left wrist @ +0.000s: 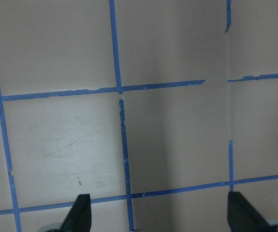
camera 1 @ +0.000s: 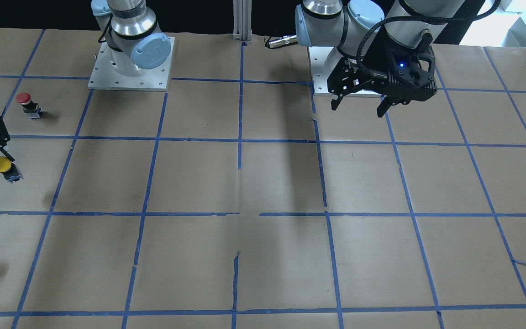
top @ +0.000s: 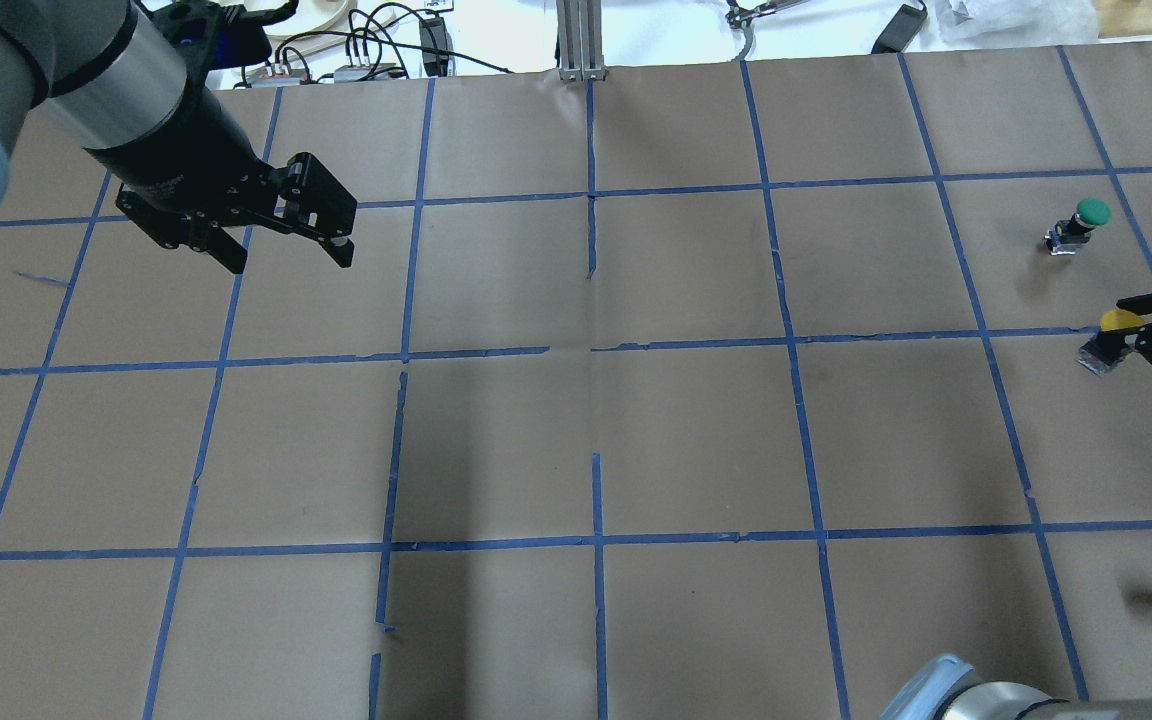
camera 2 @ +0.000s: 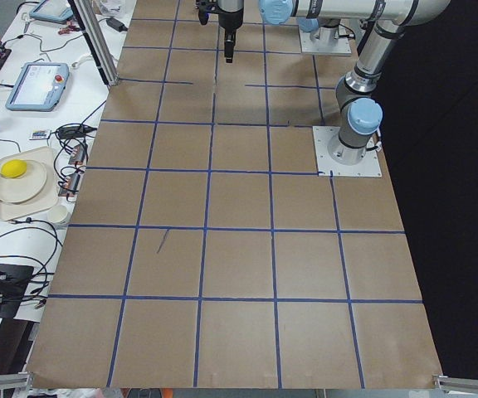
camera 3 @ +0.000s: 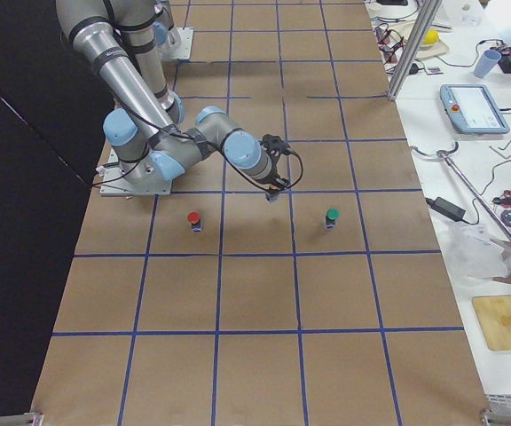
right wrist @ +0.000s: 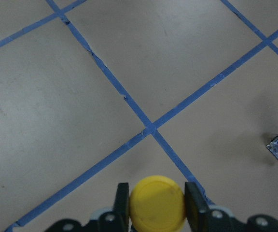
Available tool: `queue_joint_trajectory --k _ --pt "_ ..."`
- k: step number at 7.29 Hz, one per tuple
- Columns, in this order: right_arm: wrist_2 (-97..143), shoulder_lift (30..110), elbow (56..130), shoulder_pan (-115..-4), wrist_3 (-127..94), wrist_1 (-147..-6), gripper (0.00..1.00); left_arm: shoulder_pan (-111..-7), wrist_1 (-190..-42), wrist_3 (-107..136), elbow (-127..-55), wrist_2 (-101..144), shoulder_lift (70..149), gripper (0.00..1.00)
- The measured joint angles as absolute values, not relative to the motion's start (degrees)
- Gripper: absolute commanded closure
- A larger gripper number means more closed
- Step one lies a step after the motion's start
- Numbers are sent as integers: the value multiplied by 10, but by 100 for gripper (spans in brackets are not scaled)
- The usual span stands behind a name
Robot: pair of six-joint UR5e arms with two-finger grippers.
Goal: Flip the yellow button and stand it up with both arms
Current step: 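Set the button upright and open the right gripper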
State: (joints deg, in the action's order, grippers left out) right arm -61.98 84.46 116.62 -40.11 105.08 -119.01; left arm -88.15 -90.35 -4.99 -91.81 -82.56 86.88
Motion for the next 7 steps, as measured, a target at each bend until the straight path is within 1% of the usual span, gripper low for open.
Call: queue_joint_trajectory --k 2,4,6,7 --pt "-613 809 1152 -385 1137 -1184 78 -879 -894 -53 -919 -830 862 0" --pt "-601 774 1148 -370 1200 -1182 81 -878 -895 -54 -918 -844 853 0" --pt "-589 752 1148 -350 1234 -1170 80 -878 -895 -54 -924 -848 849 0" --pt "-587 751 1147 -346 1238 -1158 61 -880 -894 -54 -925 -848 848 0"
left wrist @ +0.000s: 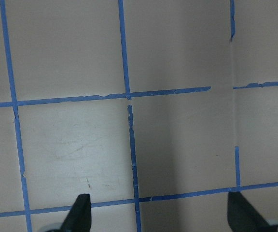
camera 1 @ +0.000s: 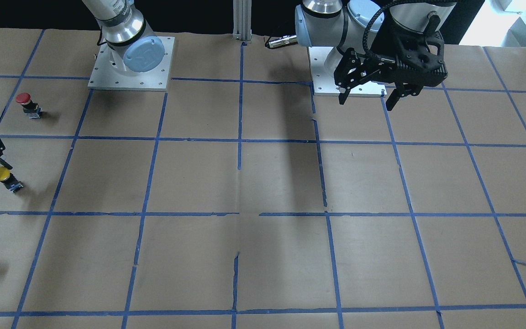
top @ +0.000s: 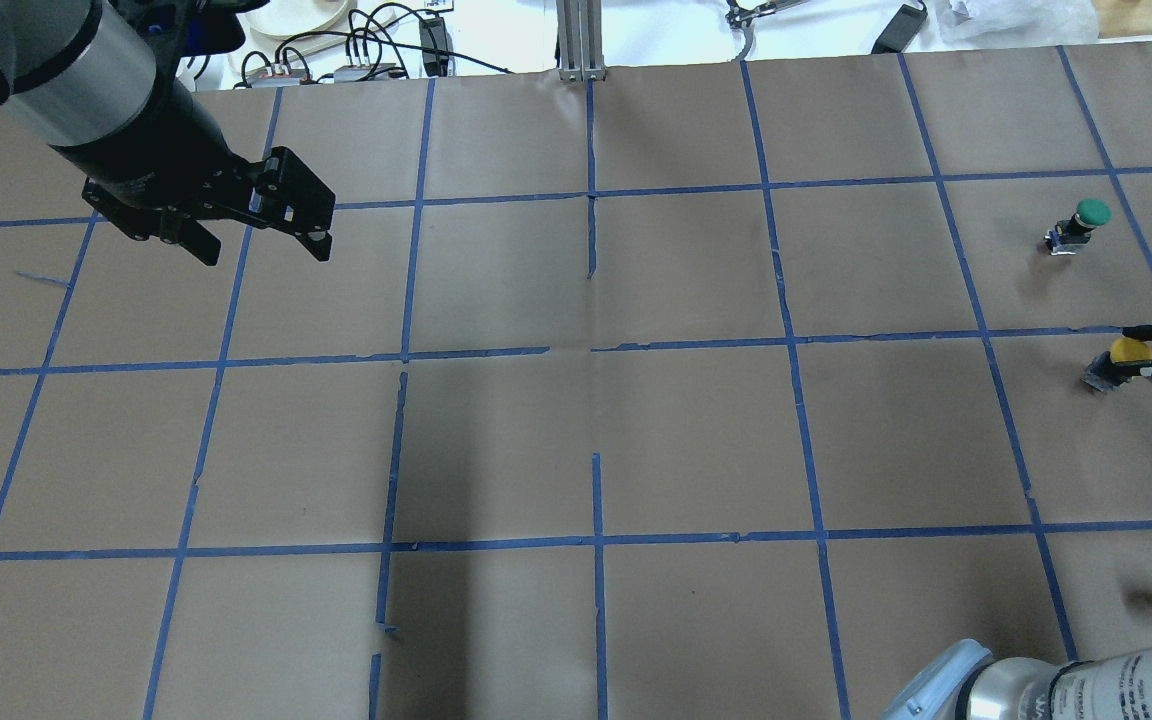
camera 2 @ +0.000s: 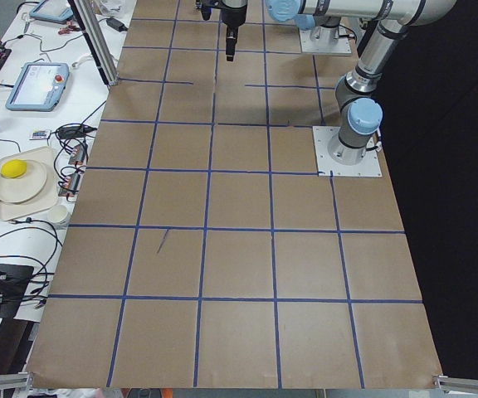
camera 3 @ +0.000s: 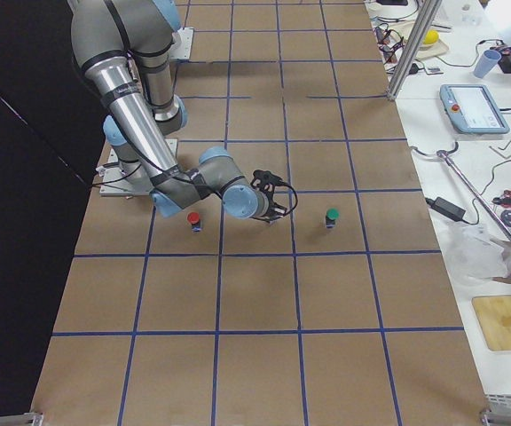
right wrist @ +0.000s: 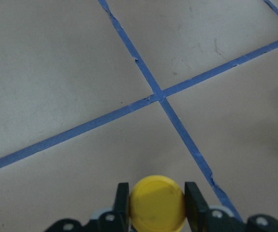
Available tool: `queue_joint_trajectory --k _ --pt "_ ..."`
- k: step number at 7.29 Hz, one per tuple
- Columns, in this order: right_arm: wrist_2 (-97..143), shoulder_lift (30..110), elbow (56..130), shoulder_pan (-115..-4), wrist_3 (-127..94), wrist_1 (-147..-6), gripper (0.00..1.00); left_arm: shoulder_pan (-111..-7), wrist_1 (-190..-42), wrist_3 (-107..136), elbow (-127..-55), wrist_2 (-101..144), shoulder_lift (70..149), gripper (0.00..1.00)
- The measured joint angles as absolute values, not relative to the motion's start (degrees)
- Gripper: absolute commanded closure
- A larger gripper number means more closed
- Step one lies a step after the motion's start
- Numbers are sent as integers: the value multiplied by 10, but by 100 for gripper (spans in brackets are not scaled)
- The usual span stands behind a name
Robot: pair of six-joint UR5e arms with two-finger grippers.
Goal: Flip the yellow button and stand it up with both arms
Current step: 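Set the button upright and open the right gripper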
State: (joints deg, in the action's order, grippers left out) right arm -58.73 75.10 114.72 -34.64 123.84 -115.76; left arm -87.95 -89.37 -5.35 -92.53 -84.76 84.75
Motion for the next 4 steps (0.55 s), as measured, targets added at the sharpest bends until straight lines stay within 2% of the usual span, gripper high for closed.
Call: queue_joint_trajectory --k 1,2,4 --pt "-587 751 1146 -345 1240 -1151 14 -882 -892 -52 -924 -846 846 0" --pt "-589 752 1146 -344 1240 -1148 1 -883 -890 -49 -922 -845 846 0" --pt "-597 752 1144 -343 1234 -1145 1 -883 -889 -47 -917 -851 844 0"
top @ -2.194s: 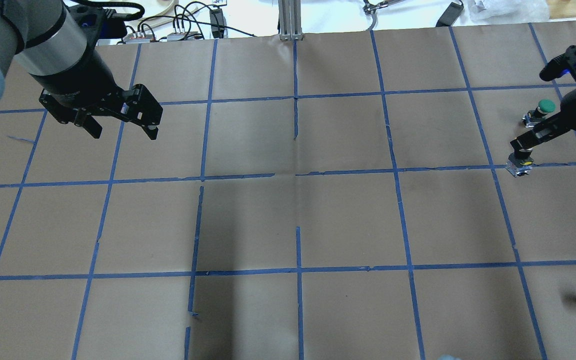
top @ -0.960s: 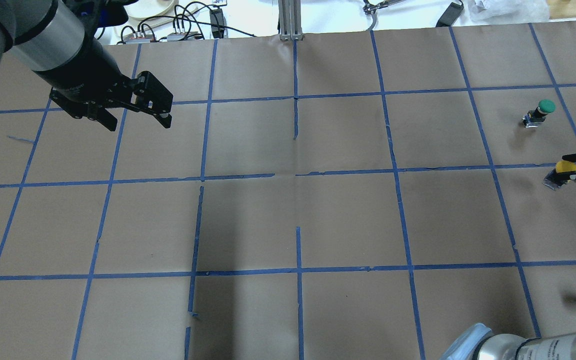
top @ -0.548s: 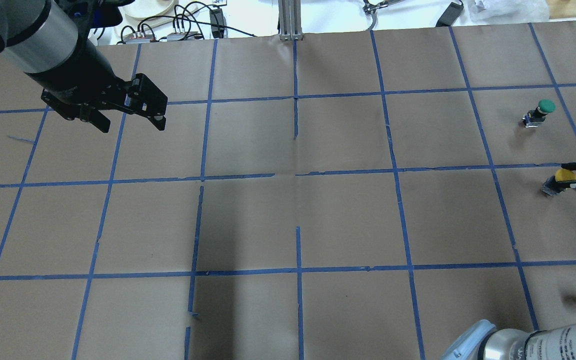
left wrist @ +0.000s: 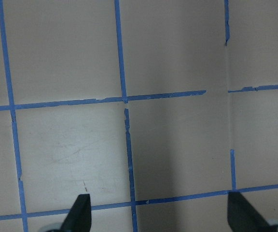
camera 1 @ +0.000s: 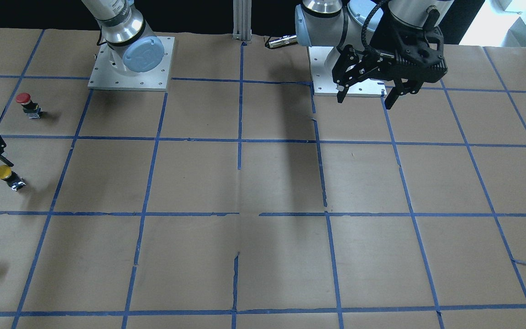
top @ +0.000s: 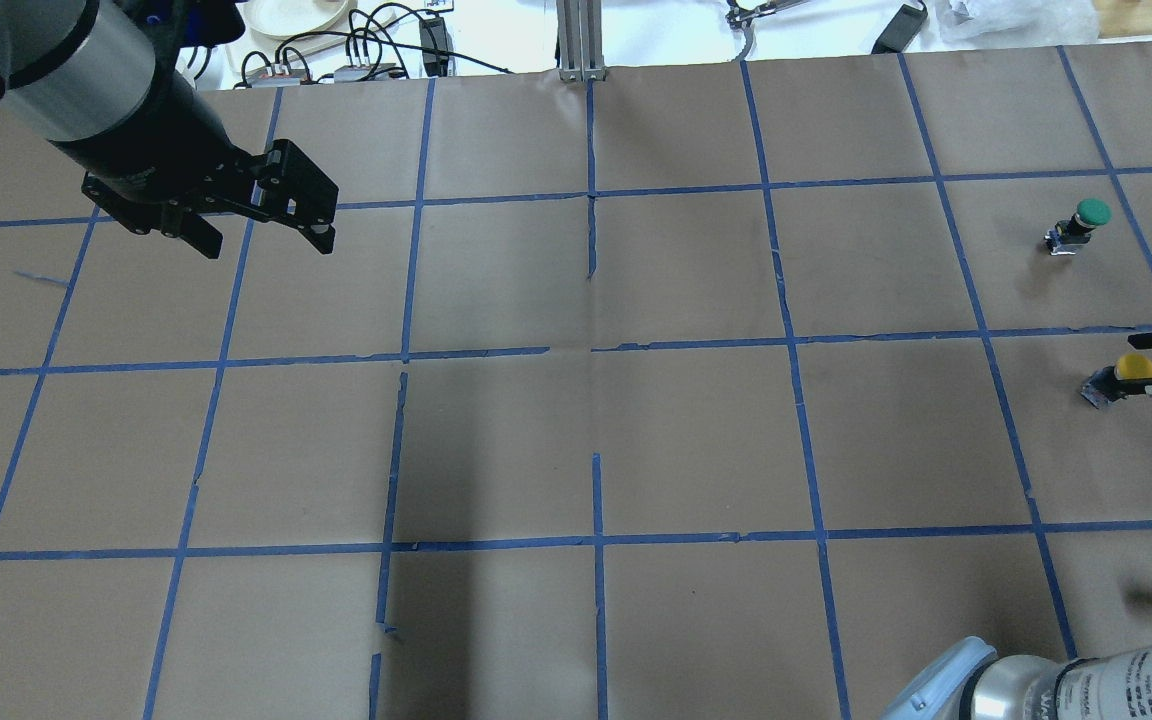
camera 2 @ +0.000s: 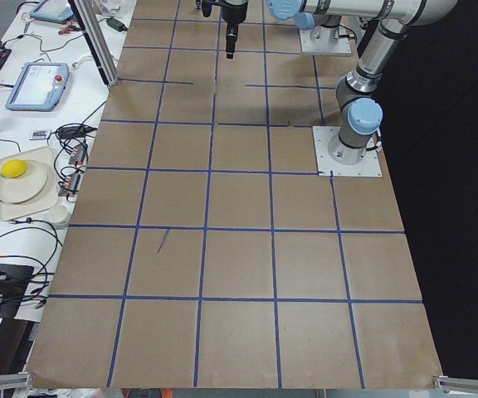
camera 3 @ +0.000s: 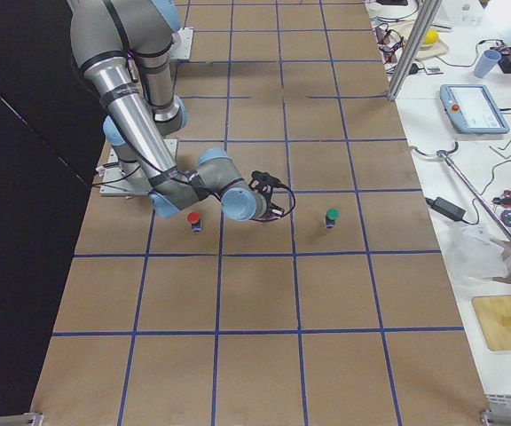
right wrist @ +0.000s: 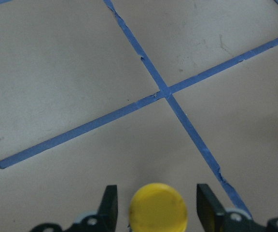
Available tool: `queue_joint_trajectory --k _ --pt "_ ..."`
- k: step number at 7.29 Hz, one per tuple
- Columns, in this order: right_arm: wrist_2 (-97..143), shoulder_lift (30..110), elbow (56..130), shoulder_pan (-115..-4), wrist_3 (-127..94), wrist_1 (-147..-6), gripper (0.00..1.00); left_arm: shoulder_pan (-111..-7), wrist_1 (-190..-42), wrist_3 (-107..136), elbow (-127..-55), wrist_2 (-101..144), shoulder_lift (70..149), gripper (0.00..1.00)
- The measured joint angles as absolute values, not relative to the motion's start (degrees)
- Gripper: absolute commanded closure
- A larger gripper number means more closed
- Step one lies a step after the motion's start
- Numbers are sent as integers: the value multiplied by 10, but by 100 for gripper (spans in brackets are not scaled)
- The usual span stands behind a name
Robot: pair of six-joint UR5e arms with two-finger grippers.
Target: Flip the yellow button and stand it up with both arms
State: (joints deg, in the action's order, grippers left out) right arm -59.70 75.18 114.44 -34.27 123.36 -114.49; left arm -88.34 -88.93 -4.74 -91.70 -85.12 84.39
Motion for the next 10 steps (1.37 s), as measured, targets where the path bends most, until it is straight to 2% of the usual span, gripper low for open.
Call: queue_joint_trajectory --k 2,5,10 --pt "-606 764 1137 -344 1174 -1144 0 -884 -889 -47 -917 -878 844 0" --pt "-619 831 1110 -365 1006 -1112 0 -883 -892 -49 -929 -887 856 0" --pt "-743 954 1079 -529 598 -1053 0 -877 -891 -52 -960 -903 836 0"
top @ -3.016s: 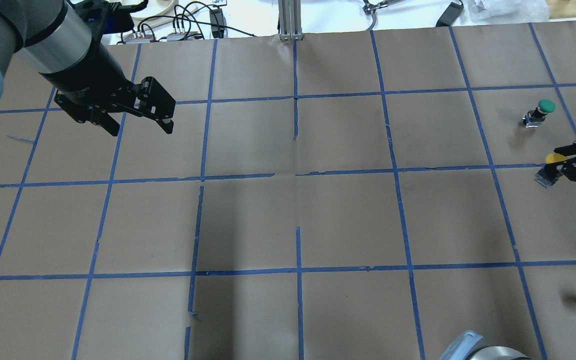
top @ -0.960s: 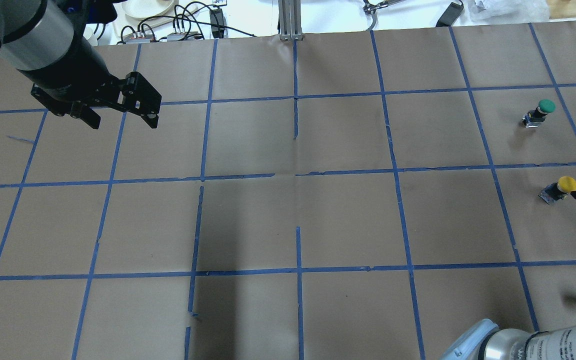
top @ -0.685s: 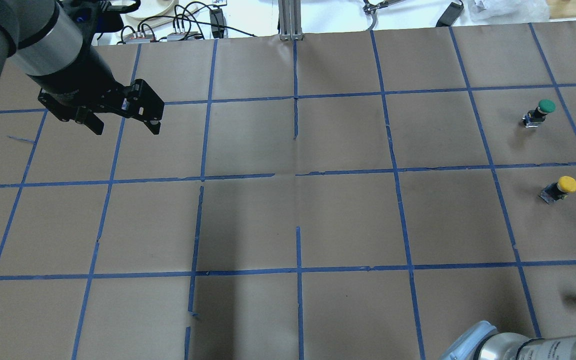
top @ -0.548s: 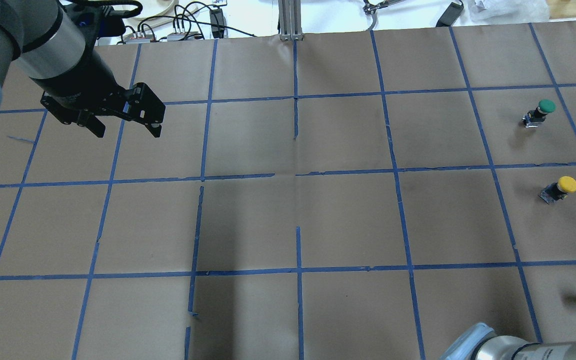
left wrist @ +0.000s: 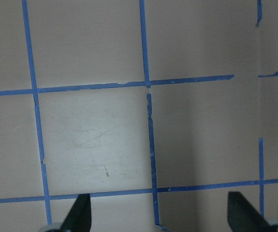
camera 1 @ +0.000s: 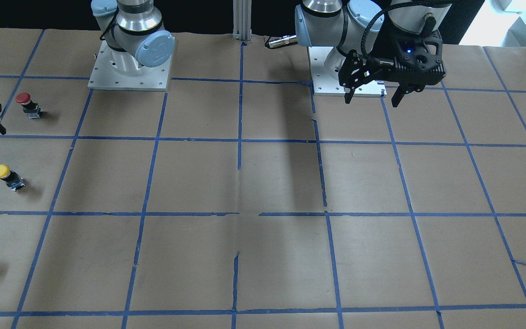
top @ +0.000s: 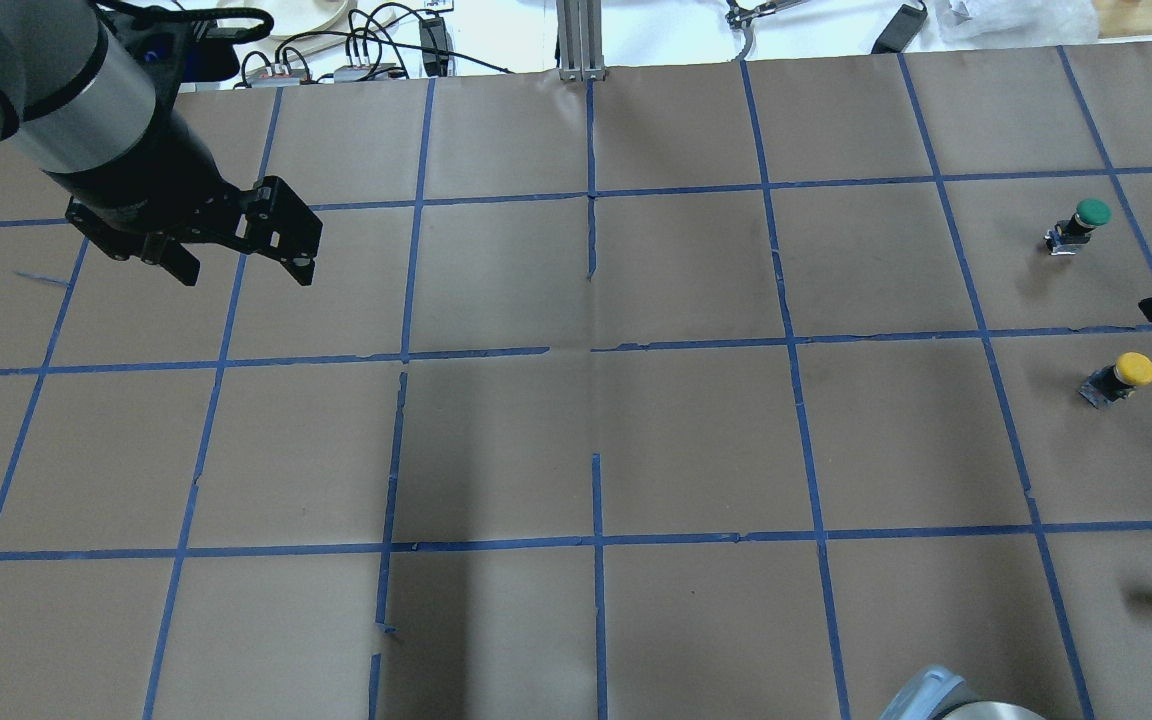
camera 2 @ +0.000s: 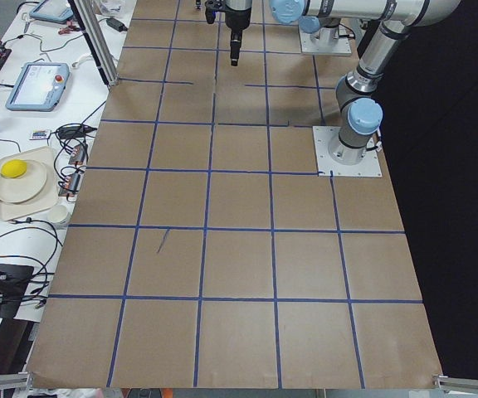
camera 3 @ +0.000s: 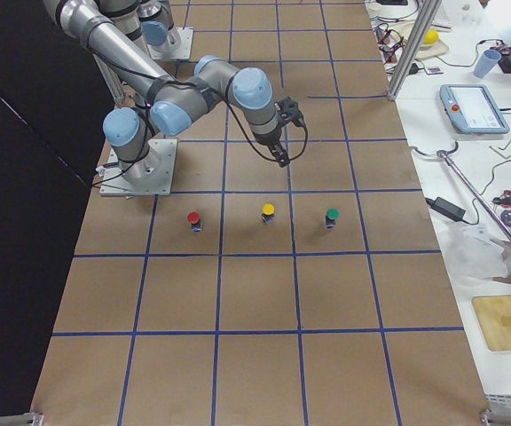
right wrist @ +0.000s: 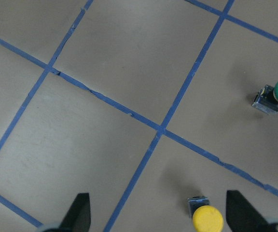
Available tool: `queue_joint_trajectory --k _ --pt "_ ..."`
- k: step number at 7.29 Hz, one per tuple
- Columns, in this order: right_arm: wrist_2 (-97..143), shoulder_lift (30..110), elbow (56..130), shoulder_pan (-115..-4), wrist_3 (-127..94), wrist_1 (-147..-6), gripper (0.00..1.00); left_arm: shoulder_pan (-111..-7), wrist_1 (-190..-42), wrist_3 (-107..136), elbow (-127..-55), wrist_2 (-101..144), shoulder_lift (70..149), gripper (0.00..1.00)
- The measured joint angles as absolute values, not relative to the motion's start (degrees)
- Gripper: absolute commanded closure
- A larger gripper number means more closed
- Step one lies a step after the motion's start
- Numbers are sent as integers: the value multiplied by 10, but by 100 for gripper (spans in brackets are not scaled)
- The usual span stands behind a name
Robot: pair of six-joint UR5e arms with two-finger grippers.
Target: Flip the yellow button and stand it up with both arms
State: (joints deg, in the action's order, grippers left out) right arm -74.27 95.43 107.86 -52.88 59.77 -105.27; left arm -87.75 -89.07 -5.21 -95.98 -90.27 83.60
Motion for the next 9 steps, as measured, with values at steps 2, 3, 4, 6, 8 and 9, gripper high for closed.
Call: queue_joint_trajectory --k 2,3,4,6,8,9 --pt "-778 965 1033 -623 351 -983 0 -879 -889 -53 -971 -911 841 0" --pt "-803 966 1013 -672 240 -957 0 -880 -888 -53 -969 -910 842 0" --pt "-833 966 996 -721 153 -937 0 -882 -888 -52 -966 -909 843 0" --pt "-880 966 958 -814 13 -899 0 -883 -881 -53 -958 -906 843 0" --pt "-897 970 939 -859 -34 -853 0 -883 -866 -54 -943 -902 846 0" --pt "-899 969 939 -865 -35 -842 0 -884 -864 -54 -938 -902 847 0"
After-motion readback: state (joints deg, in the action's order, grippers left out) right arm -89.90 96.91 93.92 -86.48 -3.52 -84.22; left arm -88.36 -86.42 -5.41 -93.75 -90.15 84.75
